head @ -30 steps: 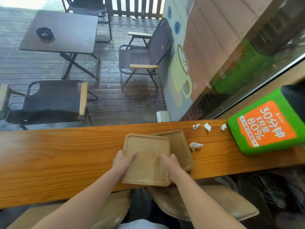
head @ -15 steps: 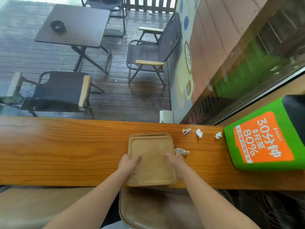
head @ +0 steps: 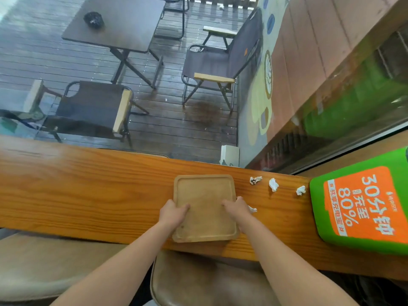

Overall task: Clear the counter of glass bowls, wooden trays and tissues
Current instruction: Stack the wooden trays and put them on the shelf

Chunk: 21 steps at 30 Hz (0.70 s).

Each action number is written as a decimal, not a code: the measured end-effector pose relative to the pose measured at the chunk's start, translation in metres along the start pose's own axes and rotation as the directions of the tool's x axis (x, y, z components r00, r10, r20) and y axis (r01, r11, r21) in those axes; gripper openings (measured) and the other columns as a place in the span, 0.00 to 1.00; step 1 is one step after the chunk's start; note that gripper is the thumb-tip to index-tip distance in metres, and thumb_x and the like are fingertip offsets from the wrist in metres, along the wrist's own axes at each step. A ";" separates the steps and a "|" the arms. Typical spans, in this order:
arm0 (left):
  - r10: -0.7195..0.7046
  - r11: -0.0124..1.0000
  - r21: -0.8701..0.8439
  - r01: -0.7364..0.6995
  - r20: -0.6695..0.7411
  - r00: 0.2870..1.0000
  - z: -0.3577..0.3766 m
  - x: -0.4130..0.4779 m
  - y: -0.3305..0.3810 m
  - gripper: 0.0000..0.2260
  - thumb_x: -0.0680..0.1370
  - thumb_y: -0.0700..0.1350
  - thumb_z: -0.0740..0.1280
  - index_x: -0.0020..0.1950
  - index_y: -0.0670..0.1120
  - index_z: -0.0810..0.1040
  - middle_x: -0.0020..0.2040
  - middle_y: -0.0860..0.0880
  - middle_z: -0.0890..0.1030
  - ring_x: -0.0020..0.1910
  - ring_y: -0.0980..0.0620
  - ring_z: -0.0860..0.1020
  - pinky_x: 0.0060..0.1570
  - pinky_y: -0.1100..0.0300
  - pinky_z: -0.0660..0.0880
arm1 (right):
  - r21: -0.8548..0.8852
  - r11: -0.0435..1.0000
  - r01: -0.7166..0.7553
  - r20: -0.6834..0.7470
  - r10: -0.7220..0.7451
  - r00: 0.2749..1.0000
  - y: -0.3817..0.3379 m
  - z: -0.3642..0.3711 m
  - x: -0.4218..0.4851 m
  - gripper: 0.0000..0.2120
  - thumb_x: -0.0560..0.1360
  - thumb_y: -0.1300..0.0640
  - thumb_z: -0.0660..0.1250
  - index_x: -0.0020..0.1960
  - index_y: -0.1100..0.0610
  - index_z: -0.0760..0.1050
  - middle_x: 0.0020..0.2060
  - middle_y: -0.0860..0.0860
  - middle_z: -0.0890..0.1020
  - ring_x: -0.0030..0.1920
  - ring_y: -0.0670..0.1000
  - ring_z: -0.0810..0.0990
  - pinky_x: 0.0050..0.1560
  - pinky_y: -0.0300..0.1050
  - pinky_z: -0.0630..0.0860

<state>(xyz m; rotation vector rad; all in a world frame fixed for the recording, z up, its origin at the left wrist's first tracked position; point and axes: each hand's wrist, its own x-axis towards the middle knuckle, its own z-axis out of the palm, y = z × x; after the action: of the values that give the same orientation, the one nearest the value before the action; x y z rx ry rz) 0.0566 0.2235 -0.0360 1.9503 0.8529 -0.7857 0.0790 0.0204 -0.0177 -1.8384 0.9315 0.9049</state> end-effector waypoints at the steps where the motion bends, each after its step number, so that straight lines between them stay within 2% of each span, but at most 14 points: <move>1: 0.007 1.000 0.013 -0.007 -0.018 1.000 0.001 -0.002 -0.001 0.22 0.78 0.53 0.70 0.66 0.42 0.71 0.60 0.43 0.78 0.55 0.45 0.77 0.45 0.56 0.77 | -0.064 0.998 0.011 -0.029 -0.013 1.000 0.001 0.002 -0.002 0.33 0.77 0.50 0.66 0.76 0.60 0.57 0.69 0.58 0.71 0.65 0.59 0.73 0.58 0.51 0.73; 2: 0.019 0.999 0.028 -0.018 -0.037 0.999 0.002 -0.004 -0.002 0.21 0.77 0.52 0.70 0.65 0.42 0.71 0.60 0.43 0.78 0.54 0.45 0.77 0.44 0.56 0.78 | -0.118 0.993 0.021 -0.056 -0.028 0.998 0.002 0.004 -0.004 0.32 0.77 0.50 0.66 0.76 0.60 0.58 0.69 0.58 0.72 0.65 0.59 0.73 0.59 0.51 0.73; 4: 0.044 0.996 0.086 -0.037 -0.080 0.996 0.003 -0.009 -0.003 0.21 0.77 0.51 0.71 0.64 0.41 0.72 0.59 0.42 0.76 0.53 0.46 0.76 0.49 0.53 0.79 | -0.198 0.979 0.039 -0.091 -0.058 0.994 0.003 0.008 -0.007 0.31 0.77 0.50 0.66 0.74 0.61 0.60 0.69 0.59 0.71 0.65 0.60 0.74 0.59 0.51 0.75; 9: 0.080 0.984 0.170 -0.044 -0.209 0.975 0.005 -0.018 -0.005 0.18 0.77 0.48 0.70 0.63 0.40 0.74 0.61 0.41 0.73 0.54 0.46 0.73 0.58 0.50 0.75 | -0.293 0.955 0.053 -0.100 -0.086 0.991 0.004 0.014 -0.012 0.31 0.77 0.47 0.66 0.74 0.61 0.62 0.72 0.60 0.64 0.69 0.62 0.68 0.68 0.56 0.69; 12: 0.088 0.975 0.218 -0.038 -0.225 0.970 0.007 -0.020 -0.005 0.17 0.78 0.47 0.69 0.63 0.40 0.74 0.62 0.41 0.72 0.60 0.42 0.72 0.62 0.48 0.73 | -0.312 0.948 0.054 -0.097 -0.088 0.991 0.002 0.015 -0.013 0.29 0.77 0.47 0.65 0.72 0.61 0.64 0.71 0.60 0.65 0.69 0.61 0.68 0.68 0.55 0.69; 17: 0.098 0.973 0.228 -0.044 -0.228 0.969 0.008 -0.022 -0.002 0.16 0.78 0.47 0.68 0.63 0.41 0.75 0.64 0.41 0.70 0.62 0.42 0.72 0.63 0.47 0.74 | -0.330 0.943 0.042 -0.114 -0.084 0.990 0.002 0.014 -0.014 0.29 0.77 0.45 0.65 0.72 0.60 0.66 0.71 0.59 0.64 0.69 0.61 0.67 0.67 0.53 0.69; 21: 0.102 0.975 0.216 -0.054 -0.219 0.970 0.004 -0.023 -0.004 0.18 0.78 0.46 0.68 0.66 0.41 0.74 0.63 0.41 0.74 0.61 0.43 0.74 0.61 0.50 0.73 | -0.319 0.946 0.062 -0.087 -0.094 0.992 0.003 0.010 -0.014 0.32 0.77 0.44 0.65 0.75 0.60 0.63 0.73 0.59 0.63 0.71 0.61 0.66 0.70 0.54 0.67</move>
<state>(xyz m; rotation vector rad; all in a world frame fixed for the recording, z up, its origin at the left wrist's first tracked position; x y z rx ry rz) 0.0399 0.2151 -0.0219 2.2807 0.8489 -0.6315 0.0675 0.0314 -0.0103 -2.1953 0.8023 0.9625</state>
